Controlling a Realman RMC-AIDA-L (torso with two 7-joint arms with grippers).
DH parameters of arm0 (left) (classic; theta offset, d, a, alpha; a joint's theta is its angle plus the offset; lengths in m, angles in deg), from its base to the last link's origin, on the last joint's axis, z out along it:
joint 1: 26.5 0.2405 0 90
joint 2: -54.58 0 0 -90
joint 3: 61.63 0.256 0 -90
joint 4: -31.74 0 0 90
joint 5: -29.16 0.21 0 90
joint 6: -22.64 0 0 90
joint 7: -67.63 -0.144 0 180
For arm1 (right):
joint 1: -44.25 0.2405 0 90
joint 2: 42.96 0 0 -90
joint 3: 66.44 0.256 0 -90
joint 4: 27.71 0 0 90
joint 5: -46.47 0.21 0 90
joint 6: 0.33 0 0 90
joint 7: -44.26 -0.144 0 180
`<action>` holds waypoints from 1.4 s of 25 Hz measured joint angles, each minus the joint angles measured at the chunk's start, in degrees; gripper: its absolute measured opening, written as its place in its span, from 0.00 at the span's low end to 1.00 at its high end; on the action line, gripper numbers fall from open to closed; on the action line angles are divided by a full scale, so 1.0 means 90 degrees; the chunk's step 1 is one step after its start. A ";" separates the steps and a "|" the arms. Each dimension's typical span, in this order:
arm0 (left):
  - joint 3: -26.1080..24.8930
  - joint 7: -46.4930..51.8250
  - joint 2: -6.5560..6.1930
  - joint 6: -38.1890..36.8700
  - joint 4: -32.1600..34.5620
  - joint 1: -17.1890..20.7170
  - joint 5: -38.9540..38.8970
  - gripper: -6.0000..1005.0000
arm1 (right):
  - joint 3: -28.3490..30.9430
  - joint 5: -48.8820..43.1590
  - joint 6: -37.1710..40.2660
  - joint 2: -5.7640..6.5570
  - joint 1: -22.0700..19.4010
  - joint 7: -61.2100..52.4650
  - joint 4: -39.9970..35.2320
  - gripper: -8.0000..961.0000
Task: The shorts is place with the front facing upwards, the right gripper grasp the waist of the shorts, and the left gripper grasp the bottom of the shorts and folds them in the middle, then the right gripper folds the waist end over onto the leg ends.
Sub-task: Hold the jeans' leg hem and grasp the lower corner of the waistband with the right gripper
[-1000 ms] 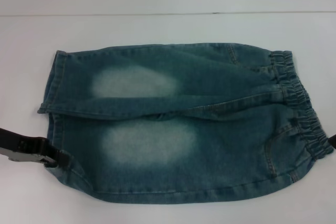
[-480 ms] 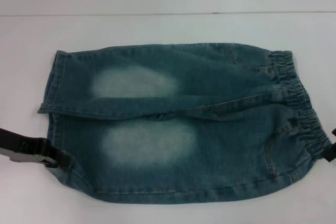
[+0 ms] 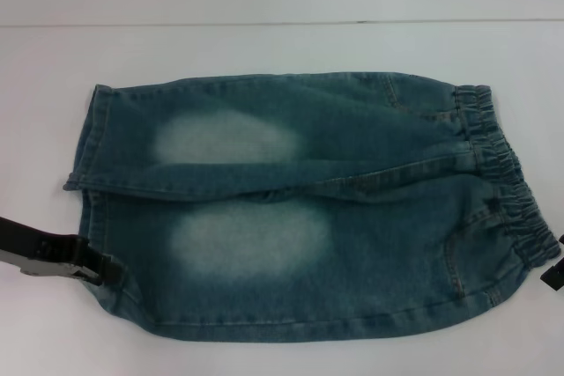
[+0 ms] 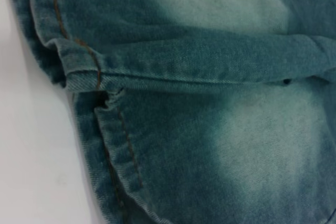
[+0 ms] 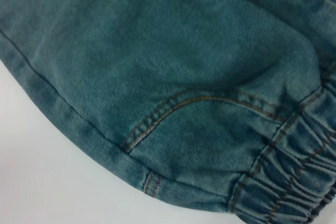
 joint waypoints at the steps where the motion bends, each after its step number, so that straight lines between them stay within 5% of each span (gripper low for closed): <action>1: 0.0001 0.0000 0.0001 0.0003 -0.0005 -0.0003 0.0000 0.03 | -0.0025 -0.0018 -0.0040 0.0000 0.0009 -0.0001 0.0046 0.81; 19: 0.0001 -0.0018 0.0003 0.0087 -0.0082 -0.0015 0.0000 0.03 | 0.0022 -0.0020 -0.0265 -0.0127 0.0107 0.0053 0.0134 0.80; 35: 0.0011 -0.0020 0.0003 0.0108 -0.0082 -0.0009 -0.0001 0.04 | 0.0165 0.0495 -0.0197 -0.0059 0.0058 0.0245 0.0077 0.79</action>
